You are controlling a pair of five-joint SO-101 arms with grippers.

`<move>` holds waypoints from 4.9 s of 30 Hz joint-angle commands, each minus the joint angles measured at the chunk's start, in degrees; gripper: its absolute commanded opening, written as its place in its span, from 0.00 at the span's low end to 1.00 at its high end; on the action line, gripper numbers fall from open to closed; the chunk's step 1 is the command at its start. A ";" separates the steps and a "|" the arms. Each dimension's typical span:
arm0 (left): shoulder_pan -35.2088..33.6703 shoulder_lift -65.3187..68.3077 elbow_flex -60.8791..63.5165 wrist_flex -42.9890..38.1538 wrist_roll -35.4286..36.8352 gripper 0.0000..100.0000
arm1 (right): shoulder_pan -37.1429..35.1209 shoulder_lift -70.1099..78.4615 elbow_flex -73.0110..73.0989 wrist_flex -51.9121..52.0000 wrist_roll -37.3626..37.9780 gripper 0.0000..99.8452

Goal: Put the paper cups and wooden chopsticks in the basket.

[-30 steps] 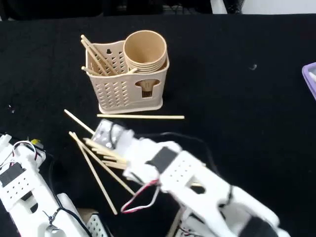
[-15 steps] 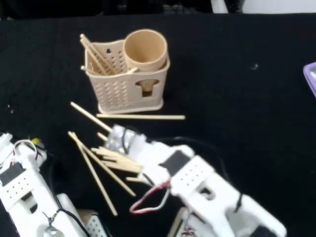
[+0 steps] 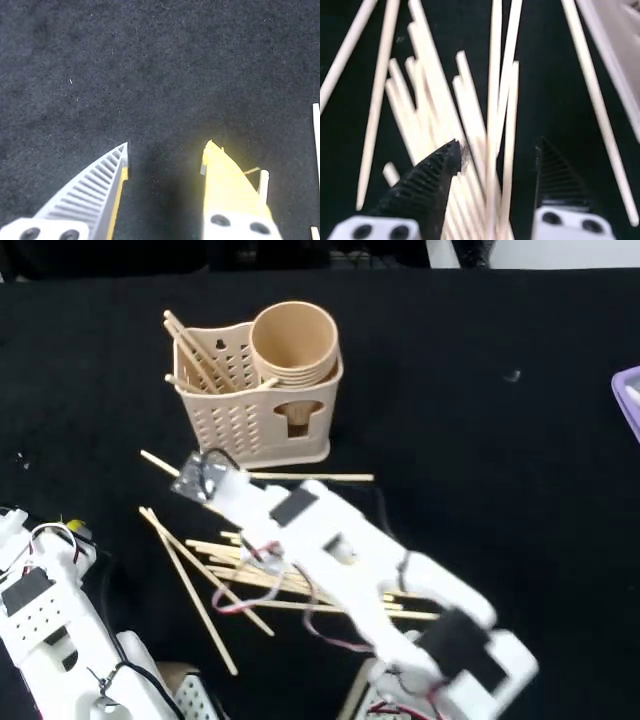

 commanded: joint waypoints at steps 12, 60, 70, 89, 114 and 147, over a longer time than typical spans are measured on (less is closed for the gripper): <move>0.66 -0.62 -3.21 -0.70 0.09 0.24 | 3.96 16.13 -14.73 1.23 -0.79 0.01; 0.75 -0.70 -3.21 -0.79 0.09 0.24 | 4.13 0.04 -12.62 12.84 2.46 0.01; 0.84 -0.79 -3.21 -0.70 0.09 0.24 | -2.55 12.00 -12.79 1.14 2.29 0.02; 0.84 -0.79 -3.21 -0.70 0.09 0.24 | 0.44 8.31 -15.96 5.10 2.64 0.01; 0.84 -0.97 -2.77 -1.05 0.09 0.24 | 0.88 -29.49 -24.48 3.87 -4.57 0.01; 0.84 -0.97 -2.68 -1.05 0.09 0.24 | 9.49 -6.29 -14.81 -52.04 -20.13 0.13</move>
